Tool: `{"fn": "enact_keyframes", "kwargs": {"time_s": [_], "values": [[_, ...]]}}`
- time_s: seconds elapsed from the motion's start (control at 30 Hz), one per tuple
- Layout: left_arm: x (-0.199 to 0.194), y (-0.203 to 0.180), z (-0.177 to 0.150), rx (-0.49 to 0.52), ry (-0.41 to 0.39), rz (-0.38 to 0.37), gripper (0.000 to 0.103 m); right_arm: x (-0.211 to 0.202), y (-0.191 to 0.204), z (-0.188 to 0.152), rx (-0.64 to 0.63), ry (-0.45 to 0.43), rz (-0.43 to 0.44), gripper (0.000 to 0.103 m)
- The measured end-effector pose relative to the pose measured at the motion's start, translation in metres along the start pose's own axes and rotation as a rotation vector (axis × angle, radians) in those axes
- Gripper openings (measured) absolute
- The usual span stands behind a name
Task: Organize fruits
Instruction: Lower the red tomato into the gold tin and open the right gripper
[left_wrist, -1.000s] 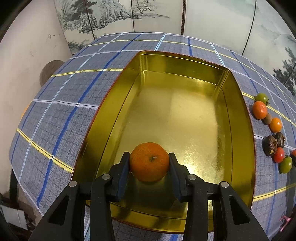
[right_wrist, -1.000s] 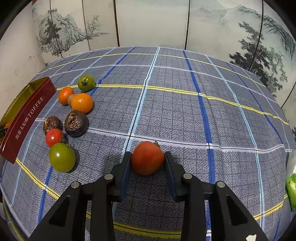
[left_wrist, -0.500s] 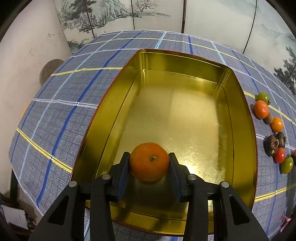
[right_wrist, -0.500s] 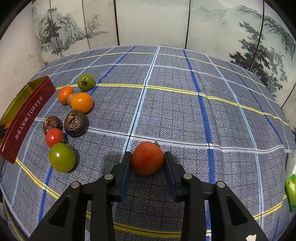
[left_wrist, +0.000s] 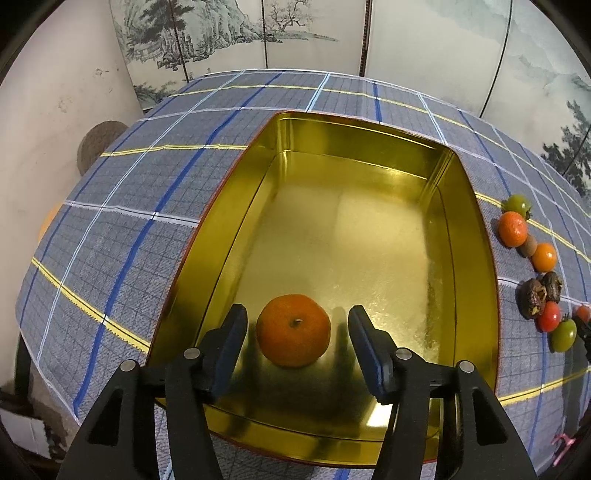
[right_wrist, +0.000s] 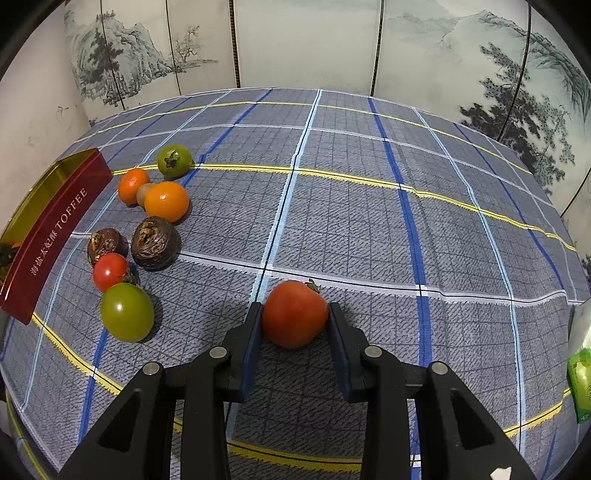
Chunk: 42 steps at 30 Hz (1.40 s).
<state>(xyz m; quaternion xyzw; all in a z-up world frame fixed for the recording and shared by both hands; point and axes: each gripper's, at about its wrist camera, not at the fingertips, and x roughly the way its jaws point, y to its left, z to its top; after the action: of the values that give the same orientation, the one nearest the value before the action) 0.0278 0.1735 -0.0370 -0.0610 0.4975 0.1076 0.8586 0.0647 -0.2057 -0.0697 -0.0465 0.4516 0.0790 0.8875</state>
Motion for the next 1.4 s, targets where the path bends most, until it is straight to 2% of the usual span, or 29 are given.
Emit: {"fn": "enact_keyframes", "kwargs": {"time_s": [0.23, 0.33, 0.43, 0.63, 0.77, 0.9, 1.13, 1.4], "values": [[-0.010, -0.003, 0.000, 0.005, -0.027, -0.041, 0.064, -0.004, 0.003, -0.002, -0.003, -0.002, -0.001, 0.031], [-0.022, 0.003, 0.003, -0.014, -0.063, -0.075, 0.064, -0.015, 0.008, 0.008, -0.007, -0.032, 0.003, 0.031], [-0.036, 0.011, 0.005, -0.040, -0.109, -0.078, 0.067, -0.029, 0.022, 0.023, -0.024, -0.073, 0.039, 0.031], [-0.058, 0.040, 0.006, -0.080, -0.172, -0.009, 0.069, -0.048, 0.094, 0.055, -0.126, -0.124, 0.221, 0.031], [-0.063, 0.061, 0.001, -0.104, -0.180, 0.035, 0.069, -0.045, 0.151, 0.066, -0.200, -0.113, 0.340, 0.031], [-0.066, 0.081, -0.008, -0.136, -0.175, 0.063, 0.069, -0.037, 0.204, 0.070, -0.286, -0.089, 0.404, 0.031], [-0.062, 0.100, -0.020, -0.173, -0.145, 0.095, 0.070, -0.017, 0.269, 0.061, -0.405, -0.025, 0.446, 0.031], [-0.054, 0.107, -0.027, -0.188, -0.115, 0.099, 0.071, -0.003, 0.296, 0.053, -0.487, 0.020, 0.426, 0.031]]}}
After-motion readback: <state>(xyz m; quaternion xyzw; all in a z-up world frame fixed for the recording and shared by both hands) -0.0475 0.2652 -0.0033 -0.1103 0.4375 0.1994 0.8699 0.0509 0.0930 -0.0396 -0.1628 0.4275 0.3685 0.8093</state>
